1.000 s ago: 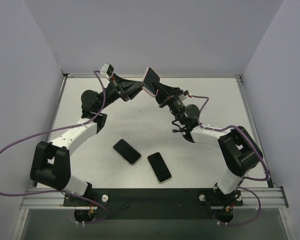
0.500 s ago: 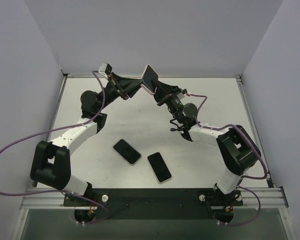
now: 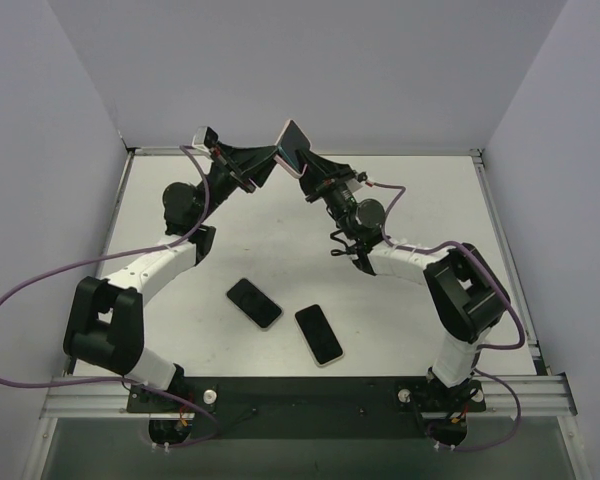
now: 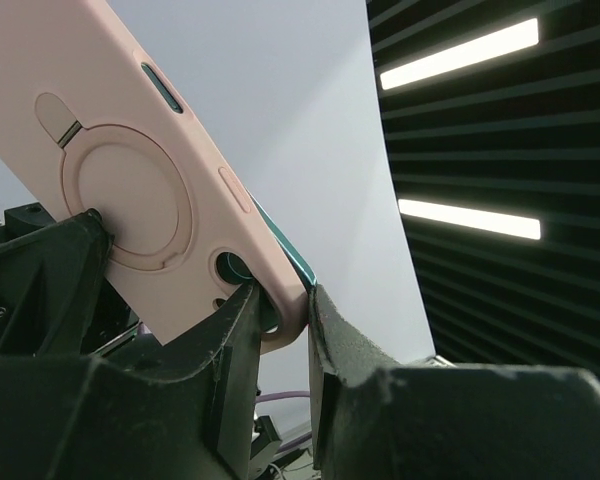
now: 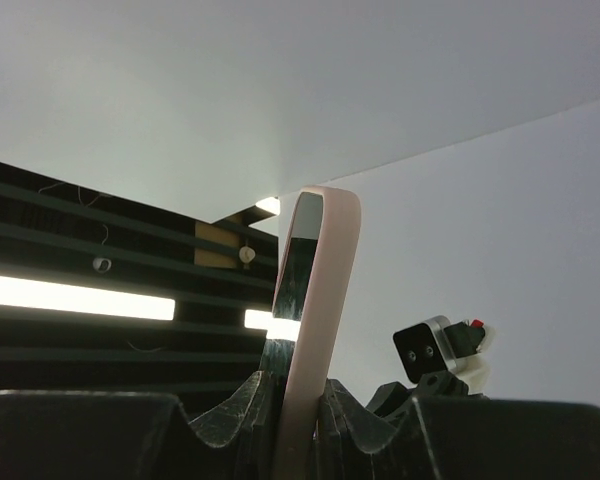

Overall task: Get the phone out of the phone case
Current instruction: Remove the phone case from the phone.

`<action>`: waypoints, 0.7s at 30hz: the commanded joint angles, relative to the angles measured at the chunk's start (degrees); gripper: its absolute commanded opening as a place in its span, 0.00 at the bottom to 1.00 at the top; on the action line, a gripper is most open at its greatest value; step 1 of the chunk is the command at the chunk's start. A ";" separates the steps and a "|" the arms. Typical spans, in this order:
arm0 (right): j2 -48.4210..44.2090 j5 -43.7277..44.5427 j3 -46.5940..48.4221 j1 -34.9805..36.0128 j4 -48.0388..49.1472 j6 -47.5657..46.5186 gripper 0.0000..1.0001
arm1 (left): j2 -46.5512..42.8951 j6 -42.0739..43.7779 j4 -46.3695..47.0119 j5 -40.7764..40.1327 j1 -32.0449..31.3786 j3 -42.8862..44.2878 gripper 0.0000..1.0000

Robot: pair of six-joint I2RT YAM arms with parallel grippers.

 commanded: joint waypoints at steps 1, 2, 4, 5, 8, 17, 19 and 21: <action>3.14 -7.29 0.28 4.31 9.06 5.76 0.00 | -1.25 -5.33 30.93 -4.27 -1.88 4.05 0.00; 3.14 -7.29 0.36 4.39 9.06 5.67 0.00 | -0.90 -5.68 31.11 -4.62 -1.88 3.96 0.00; 3.14 -7.21 0.54 4.48 9.06 5.50 0.00 | -0.63 -6.39 31.37 -4.80 -1.96 3.70 0.00; 3.05 -7.21 0.63 4.48 9.06 5.50 0.00 | -0.63 -6.48 31.46 -4.89 -1.96 3.35 0.00; 2.62 -7.29 0.63 4.31 9.06 4.80 0.00 | -1.24 -6.22 30.06 -3.84 -1.96 2.20 0.00; 0.42 -8.44 0.54 2.64 9.06 1.72 0.00 | -5.55 -3.31 22.14 -1.28 -0.82 -1.93 0.00; 0.68 -8.52 1.15 2.64 8.97 1.98 0.00 | -4.85 -4.28 23.98 -1.63 -0.82 -1.67 0.00; 0.77 -8.88 1.94 2.55 9.06 1.89 0.00 | -4.15 -4.89 25.22 -0.85 -0.82 -0.62 0.00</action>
